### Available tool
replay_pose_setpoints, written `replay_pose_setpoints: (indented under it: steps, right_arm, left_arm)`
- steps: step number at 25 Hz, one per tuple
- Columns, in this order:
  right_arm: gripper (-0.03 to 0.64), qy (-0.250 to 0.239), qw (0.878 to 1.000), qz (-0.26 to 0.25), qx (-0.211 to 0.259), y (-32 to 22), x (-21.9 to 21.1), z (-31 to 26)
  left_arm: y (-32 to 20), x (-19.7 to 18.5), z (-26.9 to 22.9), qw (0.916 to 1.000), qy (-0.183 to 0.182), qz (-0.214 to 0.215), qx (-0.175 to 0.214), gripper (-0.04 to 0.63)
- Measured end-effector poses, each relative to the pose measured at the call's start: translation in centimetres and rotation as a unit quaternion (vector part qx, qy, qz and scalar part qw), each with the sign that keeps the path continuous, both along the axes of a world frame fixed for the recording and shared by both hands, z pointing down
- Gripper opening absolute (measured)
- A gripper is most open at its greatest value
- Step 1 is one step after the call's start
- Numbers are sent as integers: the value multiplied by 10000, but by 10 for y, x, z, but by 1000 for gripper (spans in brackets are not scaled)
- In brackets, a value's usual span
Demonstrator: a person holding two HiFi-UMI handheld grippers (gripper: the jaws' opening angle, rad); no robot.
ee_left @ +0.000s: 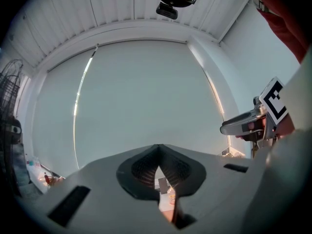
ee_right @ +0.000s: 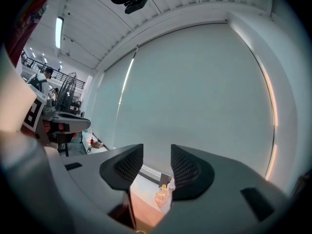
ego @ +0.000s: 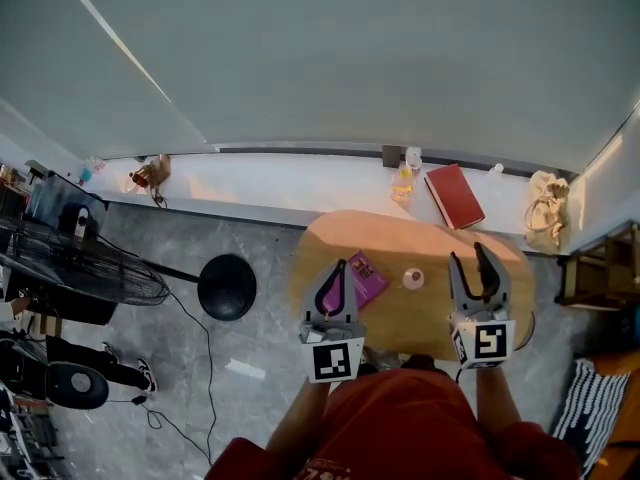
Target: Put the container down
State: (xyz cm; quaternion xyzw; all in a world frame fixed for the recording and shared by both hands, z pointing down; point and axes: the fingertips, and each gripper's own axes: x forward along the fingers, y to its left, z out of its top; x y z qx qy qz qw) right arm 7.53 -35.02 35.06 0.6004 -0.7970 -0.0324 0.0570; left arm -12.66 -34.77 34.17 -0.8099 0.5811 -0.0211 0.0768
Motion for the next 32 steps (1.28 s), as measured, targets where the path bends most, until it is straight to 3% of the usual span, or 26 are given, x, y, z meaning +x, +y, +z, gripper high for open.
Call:
replay_pose_setpoints:
  steps: [4, 9, 32]
  right_arm:
    - [124, 101, 9999, 36, 67, -1, 3, -1]
    - [3, 159, 9997, 90, 173, -4, 7, -2]
    - [-3, 309, 9987, -400, -24, -11, -7, 10]
  left_arm:
    - [1, 4, 0, 10000, 1, 34, -3, 6]
    - [-1, 6, 1, 10000, -65, 20, -8, 6]
    - [-3, 5, 11, 9998, 0, -152, -138, 6]
